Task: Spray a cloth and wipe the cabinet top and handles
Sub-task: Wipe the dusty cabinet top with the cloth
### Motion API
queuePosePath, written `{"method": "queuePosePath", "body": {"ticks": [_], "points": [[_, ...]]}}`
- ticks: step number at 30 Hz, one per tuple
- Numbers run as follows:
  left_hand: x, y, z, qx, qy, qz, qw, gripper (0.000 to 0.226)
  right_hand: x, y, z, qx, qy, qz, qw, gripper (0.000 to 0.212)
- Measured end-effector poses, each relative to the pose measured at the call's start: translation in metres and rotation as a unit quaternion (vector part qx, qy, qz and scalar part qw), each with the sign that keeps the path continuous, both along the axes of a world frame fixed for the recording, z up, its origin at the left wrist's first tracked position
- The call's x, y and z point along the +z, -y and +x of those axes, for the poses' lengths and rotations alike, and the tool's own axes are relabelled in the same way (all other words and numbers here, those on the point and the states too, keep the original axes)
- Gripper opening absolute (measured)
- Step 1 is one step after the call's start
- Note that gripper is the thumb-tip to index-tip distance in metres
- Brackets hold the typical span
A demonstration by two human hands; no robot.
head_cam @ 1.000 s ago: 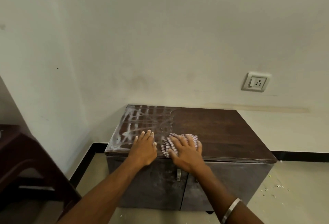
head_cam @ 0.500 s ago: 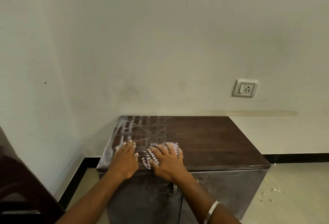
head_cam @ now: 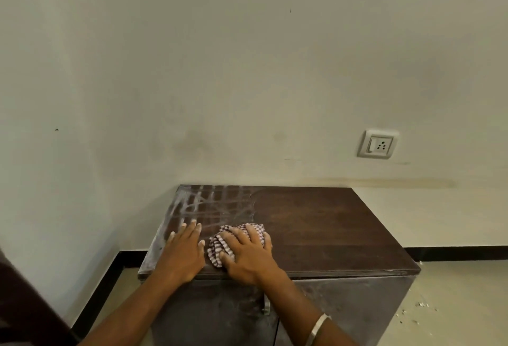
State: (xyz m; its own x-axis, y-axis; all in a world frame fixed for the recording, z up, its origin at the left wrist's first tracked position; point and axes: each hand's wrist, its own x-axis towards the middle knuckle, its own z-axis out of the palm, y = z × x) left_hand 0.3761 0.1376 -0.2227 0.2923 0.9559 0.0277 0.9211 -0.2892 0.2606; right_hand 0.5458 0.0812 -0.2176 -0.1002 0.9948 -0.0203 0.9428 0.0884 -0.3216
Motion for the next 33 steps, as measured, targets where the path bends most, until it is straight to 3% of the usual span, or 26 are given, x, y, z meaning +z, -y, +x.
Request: {"method": "queuePosePath", "body": {"ticks": [6, 13, 20, 27, 33], "points": [[-0.002, -0.024, 0.002, 0.013, 0.003, 0.008, 1.000, 0.055, -0.007, 0.007, 0.018, 0.025, -0.001, 0.046, 0.999, 0.054], [-0.008, -0.043, 0.003, 0.013, -0.017, 0.019, 1.000, 0.055, 0.003, -0.036, 0.012, -0.001, -0.003, -0.003, 1.000, 0.056], [-0.007, -0.058, 0.010, 0.005, -0.024, 0.027, 0.999, 0.055, -0.005, -0.019, 0.022, 0.035, -0.019, 0.042, 0.998, 0.053], [0.002, -0.062, 0.022, -0.018, -0.019, 0.026, 0.999, 0.055, 0.002, -0.062, 0.025, -0.004, 0.008, 0.001, 1.000, 0.056], [0.004, -0.072, 0.028, -0.025, -0.008, 0.021, 0.999, 0.055, -0.008, -0.052, 0.030, 0.037, 0.015, 0.047, 0.998, 0.055]]}}
